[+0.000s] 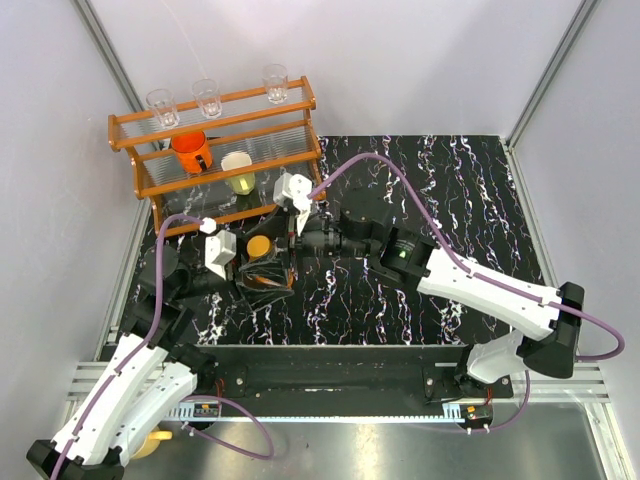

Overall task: Screw on the bottle caps
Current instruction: Screw the bottle cap onto the plastic bottle, then place the plastic bottle at the center of the board.

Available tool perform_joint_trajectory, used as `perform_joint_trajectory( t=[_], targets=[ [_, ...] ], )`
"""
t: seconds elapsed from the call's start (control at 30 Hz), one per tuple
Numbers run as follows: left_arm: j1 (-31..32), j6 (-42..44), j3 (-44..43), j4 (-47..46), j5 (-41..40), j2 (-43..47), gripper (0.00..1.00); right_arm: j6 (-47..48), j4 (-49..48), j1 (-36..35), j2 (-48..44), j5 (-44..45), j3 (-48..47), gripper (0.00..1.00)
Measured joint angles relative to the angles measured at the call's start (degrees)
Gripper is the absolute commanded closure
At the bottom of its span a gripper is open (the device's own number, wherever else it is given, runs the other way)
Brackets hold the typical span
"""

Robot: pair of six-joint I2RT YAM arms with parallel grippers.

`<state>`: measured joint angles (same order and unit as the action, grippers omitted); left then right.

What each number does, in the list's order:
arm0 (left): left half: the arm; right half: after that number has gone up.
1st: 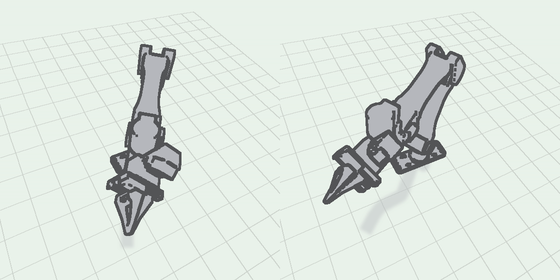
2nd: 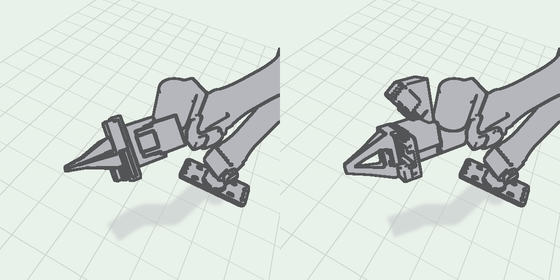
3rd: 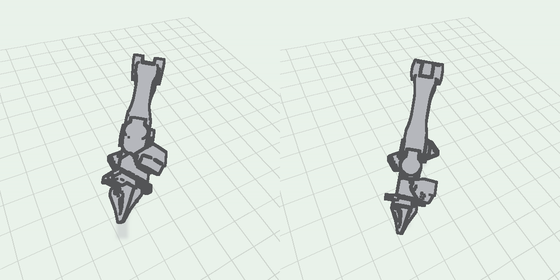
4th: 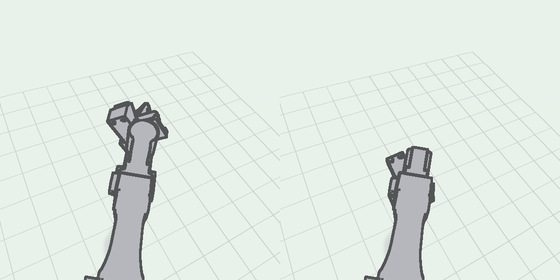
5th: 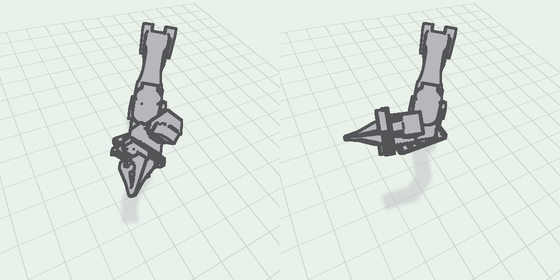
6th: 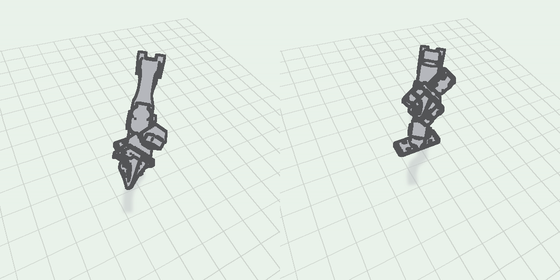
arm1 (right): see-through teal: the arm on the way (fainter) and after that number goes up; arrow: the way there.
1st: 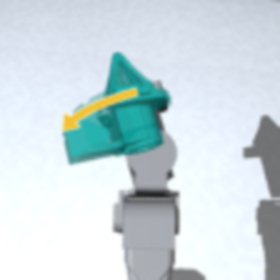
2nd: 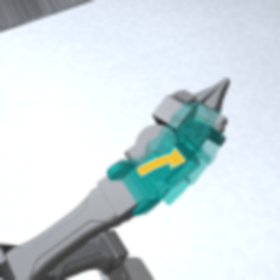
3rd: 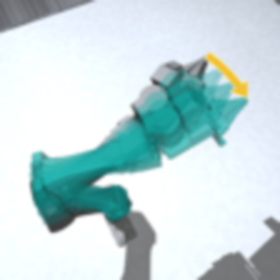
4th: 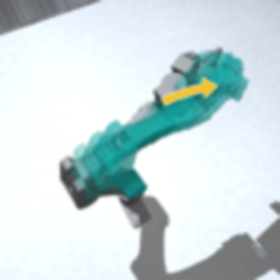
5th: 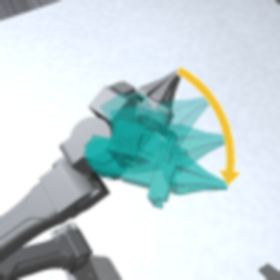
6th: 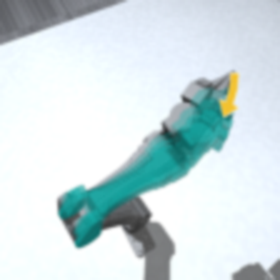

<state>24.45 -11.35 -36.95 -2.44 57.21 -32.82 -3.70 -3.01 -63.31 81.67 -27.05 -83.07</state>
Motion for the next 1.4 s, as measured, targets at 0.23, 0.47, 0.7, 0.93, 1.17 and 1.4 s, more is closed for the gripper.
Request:
perform_joint_trajectory(
  t=[0.23,0.47,0.7,0.93,1.17,1.4],
  targets=[
    [-0.2,0.2,-0.2,0.2,-2.9,0.0,0.86,1.5,2.0,-0.9,0.0,6.7,2.7,0.35],
    [-0.2,0.5,-0.2,0.2,-3.4,0.1,0.86,2.0,1.8,-1.2,-0.7,8.0,3.3,0.41],
    [-0.2,1.0,-0.2,0.3,-3.4,0.1,0.85,2.2,1.6,-1.2,-0.7,7.9,3.4,0.34],
    [-0.3,1.4,-0.2,1.0,-3.4,0.5,0.85,2.9,1.7,-1.3,-1.6,8.5,3.4,0.24],
    [-0.3,1.5,-0.2,1.5,-3.3,0.9,0.85,4.5,1.9,-1.3,-4.4,8.6,3.0,0.35],
    [-0.3,1.5,-0.2,1.5,-3.3,0.9,0.85,4.6,2.8,-1.3,-4.0,7.9,2.6,0.38]
  ],
)
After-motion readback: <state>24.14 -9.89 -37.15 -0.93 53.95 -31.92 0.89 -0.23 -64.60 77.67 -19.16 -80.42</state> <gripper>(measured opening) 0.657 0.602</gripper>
